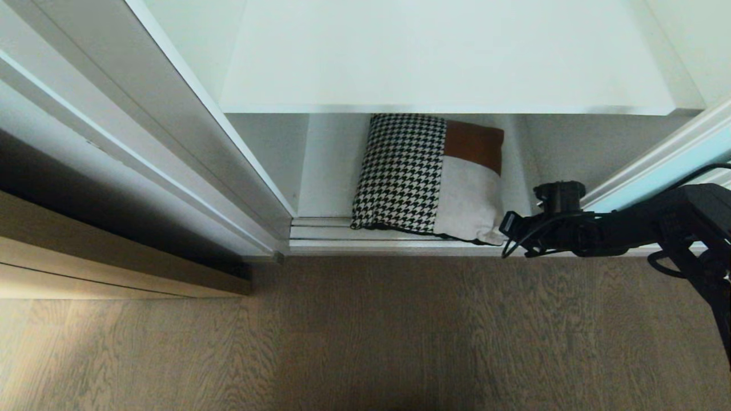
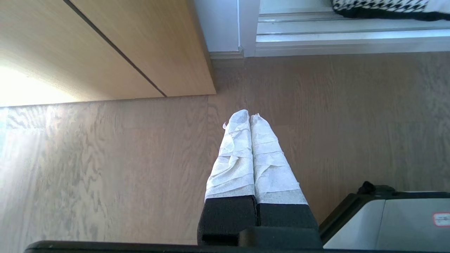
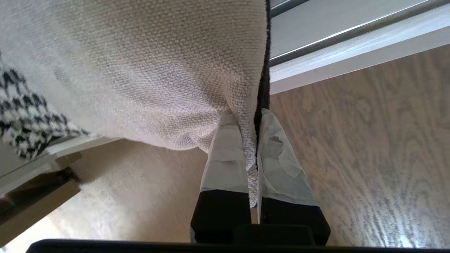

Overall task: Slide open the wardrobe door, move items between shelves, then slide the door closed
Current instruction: Place the pillow on the higher shelf

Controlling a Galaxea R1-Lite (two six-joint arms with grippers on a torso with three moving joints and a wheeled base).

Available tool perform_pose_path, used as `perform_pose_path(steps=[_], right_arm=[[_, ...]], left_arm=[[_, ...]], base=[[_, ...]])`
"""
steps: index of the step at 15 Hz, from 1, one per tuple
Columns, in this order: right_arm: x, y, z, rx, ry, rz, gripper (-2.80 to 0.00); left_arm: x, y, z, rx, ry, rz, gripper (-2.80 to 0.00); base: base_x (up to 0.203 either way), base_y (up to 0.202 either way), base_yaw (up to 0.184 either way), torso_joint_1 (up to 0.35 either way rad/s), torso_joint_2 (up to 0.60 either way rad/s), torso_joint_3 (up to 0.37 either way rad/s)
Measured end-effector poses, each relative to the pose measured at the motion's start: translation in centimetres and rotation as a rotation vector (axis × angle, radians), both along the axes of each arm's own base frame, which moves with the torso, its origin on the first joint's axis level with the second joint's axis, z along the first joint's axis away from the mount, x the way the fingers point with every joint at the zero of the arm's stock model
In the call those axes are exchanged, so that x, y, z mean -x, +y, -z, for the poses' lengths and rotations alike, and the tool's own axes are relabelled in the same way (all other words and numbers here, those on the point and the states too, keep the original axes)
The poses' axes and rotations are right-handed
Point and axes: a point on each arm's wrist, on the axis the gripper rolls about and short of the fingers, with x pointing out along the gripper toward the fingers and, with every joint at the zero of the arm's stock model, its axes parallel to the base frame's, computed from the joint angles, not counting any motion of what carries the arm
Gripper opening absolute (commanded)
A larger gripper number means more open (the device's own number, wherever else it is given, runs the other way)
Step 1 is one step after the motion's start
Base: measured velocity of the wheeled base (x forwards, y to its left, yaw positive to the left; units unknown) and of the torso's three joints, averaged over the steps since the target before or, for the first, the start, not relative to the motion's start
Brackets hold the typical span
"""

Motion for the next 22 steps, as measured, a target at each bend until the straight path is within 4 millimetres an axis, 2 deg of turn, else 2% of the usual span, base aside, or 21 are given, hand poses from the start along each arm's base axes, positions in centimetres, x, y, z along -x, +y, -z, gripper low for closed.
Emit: perform_pose_path(steps=[2,4,6,7,9,13,18,22], right_arm=[[0.0,0.0,0.1,0.007,0.003,0.013,-2.8],[0.1,0.0,0.1,0.008,0.004,0.014,-2.8],[0.2,0.0,0.2,0.008,0.009,0.014,-2.8],[0.3,0.1,0.3,0.008,0.014,0.012,-2.8],[0.5,0.6,0.7,0.009,0.03,0.005,-2.8],[0.9,1.4,0.8,0.023,0.039,0.01,-2.8],[1.2,1.4,1.0,0.022,0.049,0.005,-2.8],[0.8,1.5,0.7,0.022,0.03,0.0,-2.8]], left_arm=[[0.4,0.0,-1.1,-0.002,-0.02,0.012,-2.8],[1.2,-0.1,-4.2,-0.004,-0.083,0.04,-2.8],[2.4,-0.3,-8.9,-0.005,-0.117,0.111,-2.8],[2.8,-0.4,-10.5,-0.003,-0.085,0.161,-2.8],[2.4,-0.6,-12.1,0.017,0.077,0.241,-2.8],[-1.2,-0.5,-15.3,0.031,0.172,0.226,-2.8],[-6.6,-0.8,-15.3,0.154,0.481,0.356,-2.8],[-12.7,-1.3,-14.8,0.207,0.614,0.463,-2.8]], base=[[0.0,0.0,0.0,0.0,0.0,0.0],[0.0,0.0,0.0,0.0,0.0,0.0],[0.0,0.0,0.0,0.0,0.0,0.0],[0.0,0.0,0.0,0.0,0.0,0.0],[0.0,0.0,0.0,0.0,0.0,0.0],[0.0,0.0,0.0,0.0,0.0,0.0],[0.0,0.0,0.0,0.0,0.0,0.0],[0.0,0.0,0.0,0.0,0.0,0.0]])
